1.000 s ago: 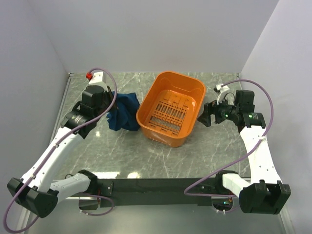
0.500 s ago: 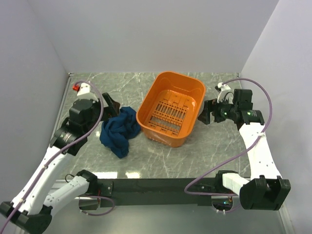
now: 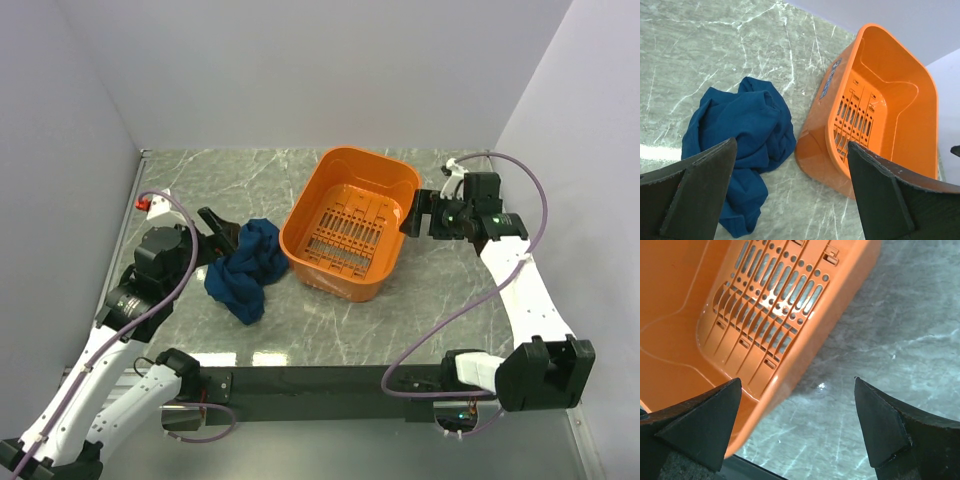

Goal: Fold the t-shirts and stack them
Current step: Flatten the tshirt out

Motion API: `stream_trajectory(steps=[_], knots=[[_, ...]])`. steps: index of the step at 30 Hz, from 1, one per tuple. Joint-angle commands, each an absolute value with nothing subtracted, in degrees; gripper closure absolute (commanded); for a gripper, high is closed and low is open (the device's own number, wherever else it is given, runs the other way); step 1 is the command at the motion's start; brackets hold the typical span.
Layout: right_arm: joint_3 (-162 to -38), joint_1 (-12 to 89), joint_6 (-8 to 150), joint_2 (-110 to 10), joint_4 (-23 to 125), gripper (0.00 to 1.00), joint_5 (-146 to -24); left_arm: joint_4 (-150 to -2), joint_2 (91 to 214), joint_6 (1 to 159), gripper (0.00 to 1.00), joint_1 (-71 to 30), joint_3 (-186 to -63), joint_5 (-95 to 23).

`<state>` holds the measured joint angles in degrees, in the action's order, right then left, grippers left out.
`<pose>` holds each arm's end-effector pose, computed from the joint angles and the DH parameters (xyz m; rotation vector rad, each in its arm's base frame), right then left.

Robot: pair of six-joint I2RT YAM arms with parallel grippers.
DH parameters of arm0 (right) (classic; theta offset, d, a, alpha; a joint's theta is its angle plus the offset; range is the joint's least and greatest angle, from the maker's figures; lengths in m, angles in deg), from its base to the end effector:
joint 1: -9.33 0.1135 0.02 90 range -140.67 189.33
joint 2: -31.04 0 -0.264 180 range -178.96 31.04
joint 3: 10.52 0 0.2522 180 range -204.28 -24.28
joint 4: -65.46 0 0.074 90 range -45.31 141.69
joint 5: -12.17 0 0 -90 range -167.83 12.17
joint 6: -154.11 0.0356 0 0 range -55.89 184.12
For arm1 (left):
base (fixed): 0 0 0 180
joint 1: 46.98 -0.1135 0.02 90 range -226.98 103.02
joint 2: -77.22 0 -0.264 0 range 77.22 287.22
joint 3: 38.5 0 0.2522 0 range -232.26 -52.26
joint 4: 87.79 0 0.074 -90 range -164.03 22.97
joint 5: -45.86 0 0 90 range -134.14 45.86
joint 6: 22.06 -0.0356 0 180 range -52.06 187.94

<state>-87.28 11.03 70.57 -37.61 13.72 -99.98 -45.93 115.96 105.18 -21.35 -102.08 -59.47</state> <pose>0.2505 0.0209 0.3212 -0.0976 2.3175 0.5217 0.1362 -0.0549 0.3529 -0.3761 1.8505 -0.5091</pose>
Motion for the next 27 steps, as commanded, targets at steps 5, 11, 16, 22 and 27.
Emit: stream_trajectory(steps=[5, 11, 16, 22, 27], knots=[[-91.1, 14.3, 74.8, -40.7, 17.5, 0.0, -94.4, -48.7, 114.6, 107.8, 0.03, -21.6, -100.6, -61.2], [-92.0, 17.0, 76.0, -43.4, 18.3, 0.01, -89.3, -48.9, 114.9, 107.7, 0.02, -21.5, -100.3, -61.3], [-94.3, 19.9, 76.8, -48.8, 18.2, 0.07, -84.2, -49.1, 114.9, 107.8, 0.02, -21.5, -99.9, -61.4], [-96.1, 20.9, 75.5, -53.1, 16.3, 0.29, -80.8, -48.7, 113.9, 108.2, 0.01, -21.5, -99.2, -61.4], [-96.7, 20.8, 74.4, -53.6, 15.9, 0.43, -77.9, -49.0, 114.0, 108.0, 0.01, -21.6, -98.3, -61.8]])
